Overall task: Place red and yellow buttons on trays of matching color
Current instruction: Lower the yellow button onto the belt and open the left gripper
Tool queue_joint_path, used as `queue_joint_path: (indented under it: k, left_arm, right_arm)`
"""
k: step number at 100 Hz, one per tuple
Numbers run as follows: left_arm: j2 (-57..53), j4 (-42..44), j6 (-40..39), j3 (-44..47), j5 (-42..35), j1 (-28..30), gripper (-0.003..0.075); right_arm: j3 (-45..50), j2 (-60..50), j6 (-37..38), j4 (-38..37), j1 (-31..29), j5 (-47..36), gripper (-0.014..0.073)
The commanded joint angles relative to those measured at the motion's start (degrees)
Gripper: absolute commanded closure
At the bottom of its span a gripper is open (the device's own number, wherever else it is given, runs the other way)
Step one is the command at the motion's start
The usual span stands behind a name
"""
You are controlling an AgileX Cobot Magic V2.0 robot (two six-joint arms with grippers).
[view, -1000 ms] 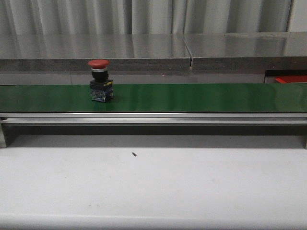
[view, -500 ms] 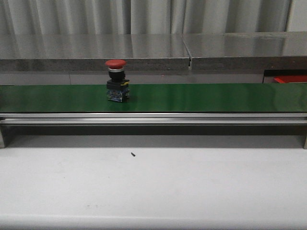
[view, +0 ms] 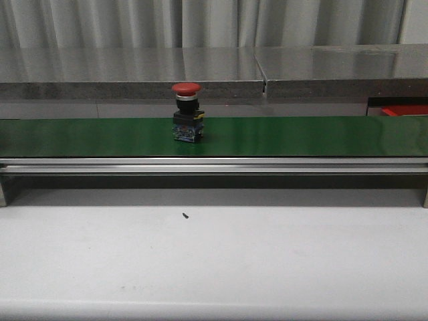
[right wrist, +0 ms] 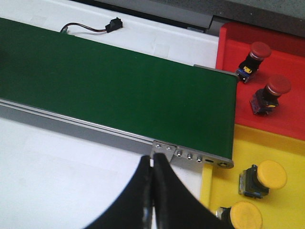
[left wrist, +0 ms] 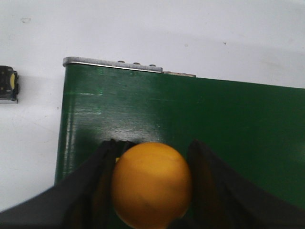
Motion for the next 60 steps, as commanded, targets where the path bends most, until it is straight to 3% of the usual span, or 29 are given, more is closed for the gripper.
queue_joint_path:
  k: [1,14,36,60]
  left_arm:
    - [-3.3,-1.2,-0.6,-1.4,-1.1,-0.3,0.0447]
    - [-3.3,-1.1,-0.5,-1.4,-1.0,-0.3,0.0371]
    - [-3.3,-1.8,-0.1,-1.4,-1.1,-0.3,0.0136]
    - [-3.7,-5.1,-0.1,-2.3,-1.1,-0.3,0.0118]
  right_arm:
    - [-1.3,-0.5,-0.5,1.0,0.0,-3.7,0.0662]
    - [-1.3,-0.5,-0.5,1.0,0.0,-3.7,0.0662]
    - [-1.3,-0.5,-0.5,1.0,0.0,-3.7,0.0662]
    - [-1.3,-0.5,-0.5,1.0,0.0,-3.7,0.0662]
